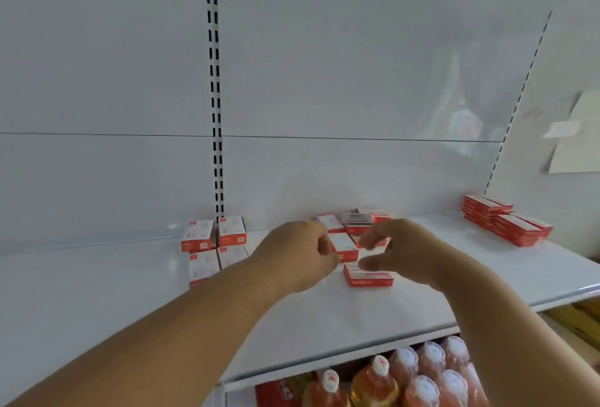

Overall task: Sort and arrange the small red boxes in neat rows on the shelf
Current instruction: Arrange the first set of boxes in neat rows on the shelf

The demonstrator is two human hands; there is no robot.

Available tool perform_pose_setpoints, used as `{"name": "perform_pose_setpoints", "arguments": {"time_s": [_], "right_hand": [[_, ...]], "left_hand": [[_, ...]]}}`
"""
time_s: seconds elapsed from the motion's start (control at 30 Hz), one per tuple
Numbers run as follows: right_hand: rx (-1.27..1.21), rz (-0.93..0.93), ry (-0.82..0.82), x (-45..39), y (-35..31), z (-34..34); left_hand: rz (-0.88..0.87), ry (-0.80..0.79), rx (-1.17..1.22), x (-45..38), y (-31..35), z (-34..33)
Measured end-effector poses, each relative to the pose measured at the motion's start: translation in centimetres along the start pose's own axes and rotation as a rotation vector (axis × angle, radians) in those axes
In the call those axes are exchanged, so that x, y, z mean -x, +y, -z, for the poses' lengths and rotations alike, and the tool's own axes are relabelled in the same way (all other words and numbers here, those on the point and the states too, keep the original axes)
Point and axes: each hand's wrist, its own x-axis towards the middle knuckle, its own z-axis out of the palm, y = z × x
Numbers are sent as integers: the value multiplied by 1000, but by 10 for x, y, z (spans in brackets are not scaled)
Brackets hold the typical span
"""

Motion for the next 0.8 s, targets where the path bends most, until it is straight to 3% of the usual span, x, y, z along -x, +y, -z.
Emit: {"name": "perform_pose_setpoints", "arguments": {"time_s": [0.1,0.23,0.43,0.53,0.6,0.7,0.8], "right_hand": [[158,-6,-183,1,25,4],[142,136,-168,-9,46,4],[-396,272,-132,-28,77,24],[-600,207,4,-54,89,28],[-500,89,110,-76,94,24],[-182,20,16,-87,90,11],[-111,18,11,-85,87,-1]], "left_hand": [[-14,-70,-63,-12,15,-19],[11,-104,-123,-28,33,-37],[73,104,-92,-44,58,-53],[154,279,-105,-51,59,-57],[232,360,-85,-55,58,-63],[285,452,-102,-58,54,-71],[280,509,-102,-58,47,-79]]}}
